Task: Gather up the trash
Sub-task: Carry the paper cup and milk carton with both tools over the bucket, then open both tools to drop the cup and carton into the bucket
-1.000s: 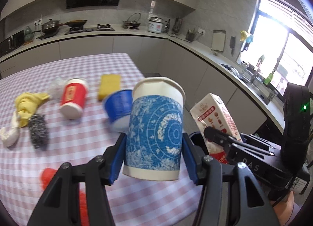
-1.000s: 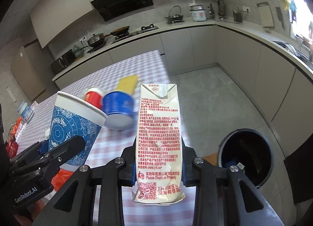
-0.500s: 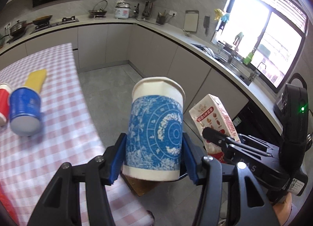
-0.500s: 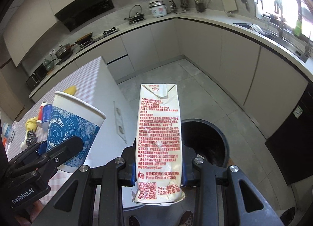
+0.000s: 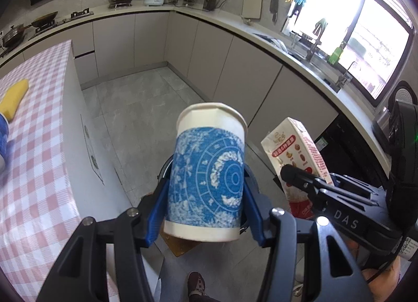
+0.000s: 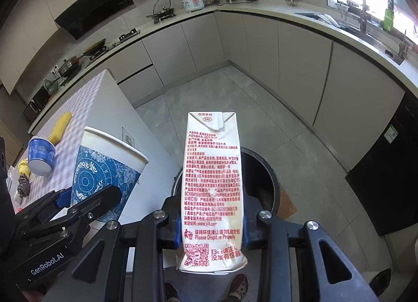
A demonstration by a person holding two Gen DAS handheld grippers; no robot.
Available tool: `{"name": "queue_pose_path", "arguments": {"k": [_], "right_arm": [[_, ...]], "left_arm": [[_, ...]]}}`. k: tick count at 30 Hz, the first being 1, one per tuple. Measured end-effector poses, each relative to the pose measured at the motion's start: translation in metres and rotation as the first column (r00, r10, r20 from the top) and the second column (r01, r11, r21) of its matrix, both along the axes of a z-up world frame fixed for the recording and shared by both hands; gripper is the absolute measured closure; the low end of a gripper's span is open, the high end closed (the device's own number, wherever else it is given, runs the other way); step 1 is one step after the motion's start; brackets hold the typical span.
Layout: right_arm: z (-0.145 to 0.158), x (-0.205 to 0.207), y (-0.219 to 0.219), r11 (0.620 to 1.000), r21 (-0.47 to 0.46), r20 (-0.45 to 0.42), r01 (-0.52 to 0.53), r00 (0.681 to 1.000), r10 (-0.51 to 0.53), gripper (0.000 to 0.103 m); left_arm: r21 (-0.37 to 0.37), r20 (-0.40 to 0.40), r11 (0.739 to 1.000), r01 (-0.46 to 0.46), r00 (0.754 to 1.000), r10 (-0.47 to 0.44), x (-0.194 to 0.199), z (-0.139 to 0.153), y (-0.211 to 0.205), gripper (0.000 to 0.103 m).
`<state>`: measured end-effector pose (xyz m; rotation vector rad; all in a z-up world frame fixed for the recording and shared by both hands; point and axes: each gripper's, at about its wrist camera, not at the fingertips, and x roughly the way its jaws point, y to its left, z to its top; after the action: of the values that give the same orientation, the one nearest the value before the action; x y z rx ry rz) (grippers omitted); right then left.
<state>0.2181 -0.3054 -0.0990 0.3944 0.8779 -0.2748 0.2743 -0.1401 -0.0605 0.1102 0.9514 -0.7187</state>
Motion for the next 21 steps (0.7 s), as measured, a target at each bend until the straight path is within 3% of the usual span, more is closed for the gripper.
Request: {"name": "queue_pose_path", "arguments": {"k": [16,21], "right_arm": [[-0.07,0.041,-0.042,0.996,0.05,-0.111,-0.076,0.991,0.081,0.068],[-0.095,0.06,-0.052,0.99,0.057,-0.143,-0.126,0.981,0.134,0.064]], "left_arm": [[0.093,-0.108,0.992,-0.082,0.99,0.092,0.009,-0.064,-0.042,0.047],[0.109,-0.169,0.987,-0.122,0.976,0.139,0.017,-0.089,-0.053,0.041]]}}
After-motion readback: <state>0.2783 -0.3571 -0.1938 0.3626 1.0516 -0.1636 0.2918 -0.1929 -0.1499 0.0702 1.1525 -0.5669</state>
